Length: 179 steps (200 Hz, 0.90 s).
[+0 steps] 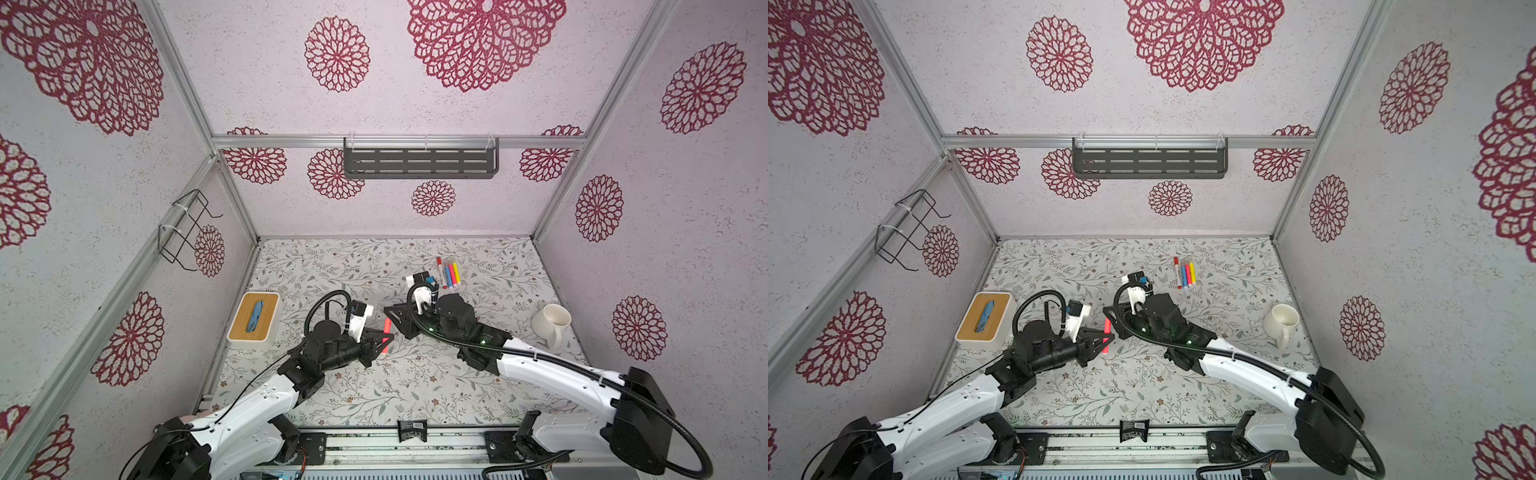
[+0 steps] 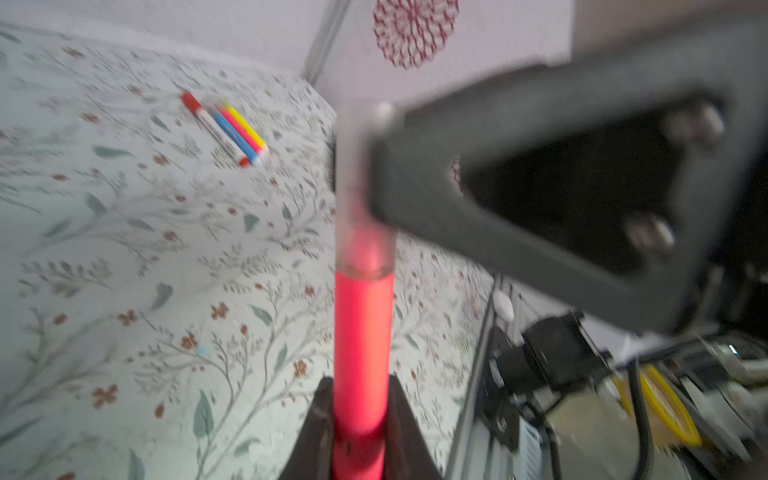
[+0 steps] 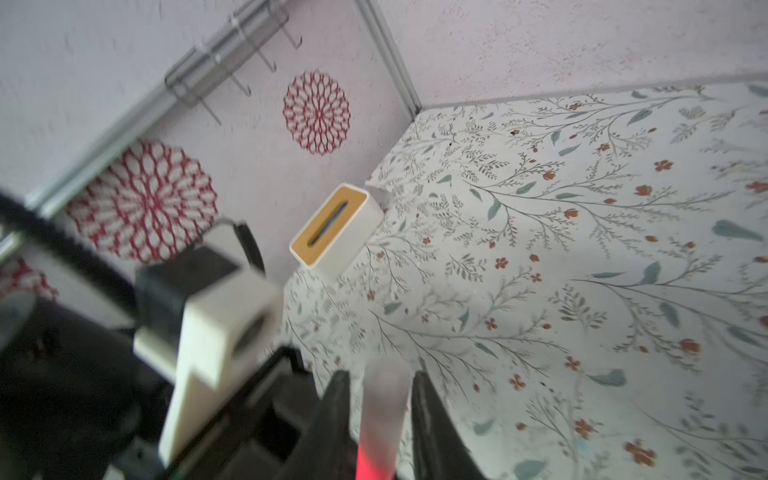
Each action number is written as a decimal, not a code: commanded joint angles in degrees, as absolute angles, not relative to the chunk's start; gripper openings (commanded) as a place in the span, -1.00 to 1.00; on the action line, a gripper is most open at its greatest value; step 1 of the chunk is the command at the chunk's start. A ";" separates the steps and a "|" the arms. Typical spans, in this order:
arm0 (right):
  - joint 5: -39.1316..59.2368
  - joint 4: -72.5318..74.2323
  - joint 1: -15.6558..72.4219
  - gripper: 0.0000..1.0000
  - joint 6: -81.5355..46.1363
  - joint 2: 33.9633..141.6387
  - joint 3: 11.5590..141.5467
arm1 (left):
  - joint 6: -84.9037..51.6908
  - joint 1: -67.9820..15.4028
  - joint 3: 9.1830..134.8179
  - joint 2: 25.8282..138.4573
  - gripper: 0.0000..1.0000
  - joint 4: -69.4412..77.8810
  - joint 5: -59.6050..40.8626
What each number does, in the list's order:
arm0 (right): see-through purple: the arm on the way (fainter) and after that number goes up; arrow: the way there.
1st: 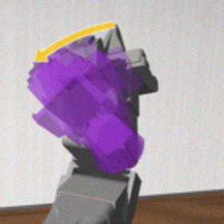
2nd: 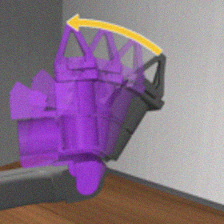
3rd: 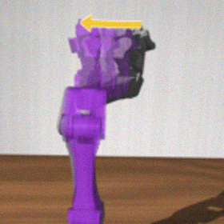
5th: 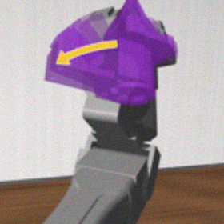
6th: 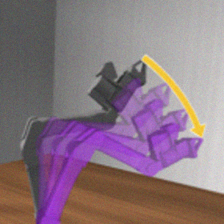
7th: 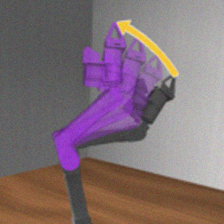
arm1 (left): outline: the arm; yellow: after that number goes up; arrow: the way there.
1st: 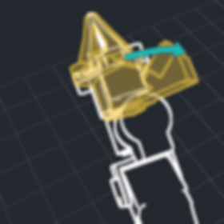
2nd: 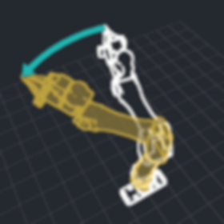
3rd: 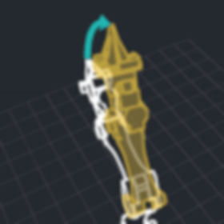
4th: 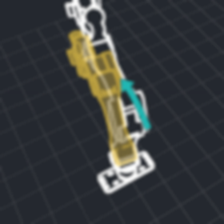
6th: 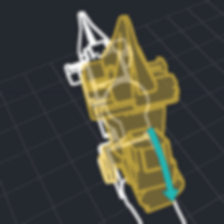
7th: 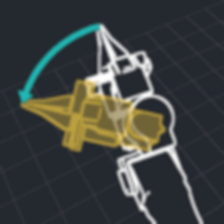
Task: Insert the pens into the pen caps
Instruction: 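Press the clear cap down onto the pink highlighter held by the left gripper, then grasp the capped pink highlighter with the right gripper beside the left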
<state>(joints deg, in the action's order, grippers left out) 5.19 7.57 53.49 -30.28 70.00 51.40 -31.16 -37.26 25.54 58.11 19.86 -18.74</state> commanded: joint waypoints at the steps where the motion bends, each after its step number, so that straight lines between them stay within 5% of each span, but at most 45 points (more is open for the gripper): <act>1: 5.05 -5.67 51.73 -0.06 -22.93 62.90 54.67 | -30.44 -38.10 27.35 57.43 -1.00 24.09 -10.98; 40: 4.98 0.88 46.32 0.21 -25.25 55.58 50.90 | -29.41 -40.04 26.43 55.12 -1.00 21.89 -8.88; 85: 13.07 0.27 46.09 0.35 -26.36 60.89 52.90 | -28.79 -41.25 28.07 56.34 -1.00 23.21 -10.29; 179: 18.36 4.90 46.14 0.27 -26.73 64.75 54.34 | -29.00 -44.05 29.63 58.54 -1.00 25.66 -9.75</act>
<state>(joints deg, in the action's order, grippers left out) 15.99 1.96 45.95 -26.52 64.27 52.05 -29.89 -43.51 27.86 58.54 23.33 -10.22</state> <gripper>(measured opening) 0.658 0.172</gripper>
